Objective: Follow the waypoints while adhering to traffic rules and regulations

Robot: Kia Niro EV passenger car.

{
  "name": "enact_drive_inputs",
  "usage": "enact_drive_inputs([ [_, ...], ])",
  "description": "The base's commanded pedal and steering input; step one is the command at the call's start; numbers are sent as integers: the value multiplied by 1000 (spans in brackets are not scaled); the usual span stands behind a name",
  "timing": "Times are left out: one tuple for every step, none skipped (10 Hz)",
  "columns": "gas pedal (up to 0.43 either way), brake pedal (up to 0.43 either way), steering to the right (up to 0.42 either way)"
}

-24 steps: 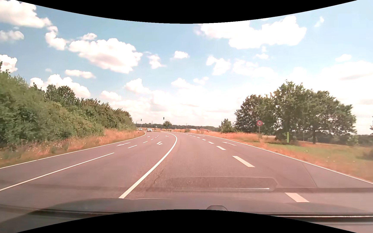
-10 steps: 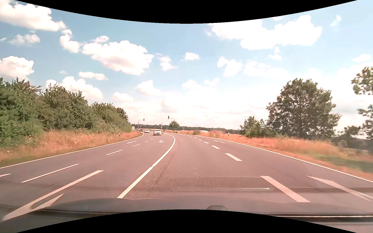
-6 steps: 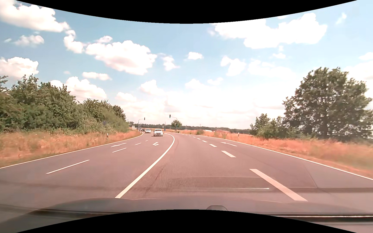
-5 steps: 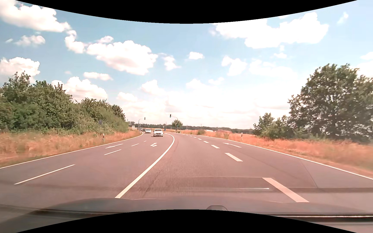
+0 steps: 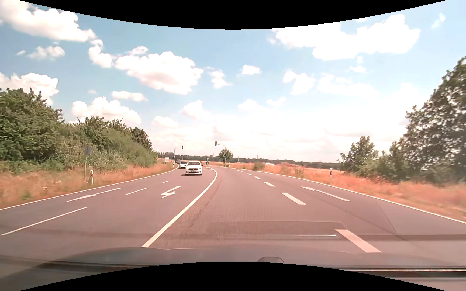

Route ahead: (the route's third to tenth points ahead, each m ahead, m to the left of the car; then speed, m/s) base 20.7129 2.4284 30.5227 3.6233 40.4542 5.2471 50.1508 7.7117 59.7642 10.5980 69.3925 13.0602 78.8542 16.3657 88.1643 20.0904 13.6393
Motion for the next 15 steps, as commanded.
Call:
enact_drive_inputs([
  [268,0,-23],
  [268,0,-22],
  [260,0,-23],
  [260,0,-22],
  [248,0,-22],
  [240,0,-23],
  [220,0,-23],
  [209,0,-23],
  [177,0,-22],
  [157,0,-23],
  [98,0,-23],
  [67,0,-22],
  [8,0,-23],
  [0,0,-23],
  [0,0,-24],
])
